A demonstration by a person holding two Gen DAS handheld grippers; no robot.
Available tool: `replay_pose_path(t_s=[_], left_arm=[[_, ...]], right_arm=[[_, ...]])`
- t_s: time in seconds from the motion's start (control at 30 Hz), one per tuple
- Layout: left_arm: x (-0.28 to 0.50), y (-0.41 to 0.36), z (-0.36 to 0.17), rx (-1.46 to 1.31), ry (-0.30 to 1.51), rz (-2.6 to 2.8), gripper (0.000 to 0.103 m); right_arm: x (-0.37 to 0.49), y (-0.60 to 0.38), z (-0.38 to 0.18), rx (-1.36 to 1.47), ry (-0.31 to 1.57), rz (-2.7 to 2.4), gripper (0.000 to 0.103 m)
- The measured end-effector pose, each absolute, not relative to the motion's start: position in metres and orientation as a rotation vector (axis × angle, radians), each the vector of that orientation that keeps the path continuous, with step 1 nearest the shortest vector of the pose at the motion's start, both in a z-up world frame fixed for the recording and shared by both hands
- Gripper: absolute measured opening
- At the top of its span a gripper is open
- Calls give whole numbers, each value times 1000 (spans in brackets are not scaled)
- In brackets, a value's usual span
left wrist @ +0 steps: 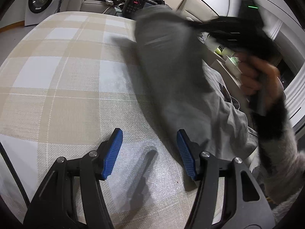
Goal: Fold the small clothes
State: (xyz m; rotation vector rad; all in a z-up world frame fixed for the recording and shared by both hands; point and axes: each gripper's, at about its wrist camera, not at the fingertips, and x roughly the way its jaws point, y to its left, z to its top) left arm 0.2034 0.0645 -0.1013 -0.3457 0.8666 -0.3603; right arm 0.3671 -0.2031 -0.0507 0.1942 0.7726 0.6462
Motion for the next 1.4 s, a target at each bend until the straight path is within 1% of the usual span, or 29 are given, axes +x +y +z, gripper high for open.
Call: replay_pose_path(t_s=[0.13,0.2,0.3,0.33,0.43,0.5,0.53,0.57,0.63,0.67,0.83,0.9,0.97,1.0,1.03,1.1,1.13,1.17,1.3,1.4], left_arm=[[202,61,-100,-336,871,-347,56],[204,60,-99,-334,874,-340,56],[205,56,-98,-327,880,-328,56],[206,54,-97,-325,884,-323,56],[207,51,-93,-333,898,-303,56],[204,53,-88,-339,885,-294,56],[202,53,-85,-352,881,-291,56],[201,53,-82,-362,883,-292,56],[199,49,-72,-378,882,-319,56],[197,43,-64,-374,873,-350,56],[188,-22,-17,-265,803,-564,64],[186,-49,-8,-191,766,-615,74],[188,-82,-9,-75,749,-628,74],[191,-94,-14,-23,758,-625,73],[195,-107,-22,36,780,-605,68],[203,-121,-41,117,846,-555,17],[204,-121,-50,131,872,-544,14],[205,-114,-55,110,878,-530,13],[207,-68,-67,-70,913,-475,13],[212,-43,-74,-141,933,-430,13]], right_arm=[[330,-268,-6,168,665,500,4],[318,-300,0,136,645,394,4],[323,-352,-26,136,726,229,6],[329,-363,-37,149,762,205,11],[337,-399,-81,306,917,206,11],[328,-408,-90,361,926,249,12],[320,-412,-91,365,917,262,16],[309,-414,-93,353,909,268,24],[293,-418,-96,355,911,286,30],[285,-418,-98,355,918,302,32],[242,-411,-106,325,943,364,32],[228,-408,-108,316,942,400,33],[214,-401,-111,276,952,453,42],[210,-396,-114,250,959,472,44],[204,-390,-118,209,973,488,44],[198,-384,-124,172,999,507,44],[193,-382,-128,158,1015,522,44],[190,-381,-131,148,1021,528,44],[181,-377,-138,110,1025,557,44],[185,-373,-134,126,999,587,44]])
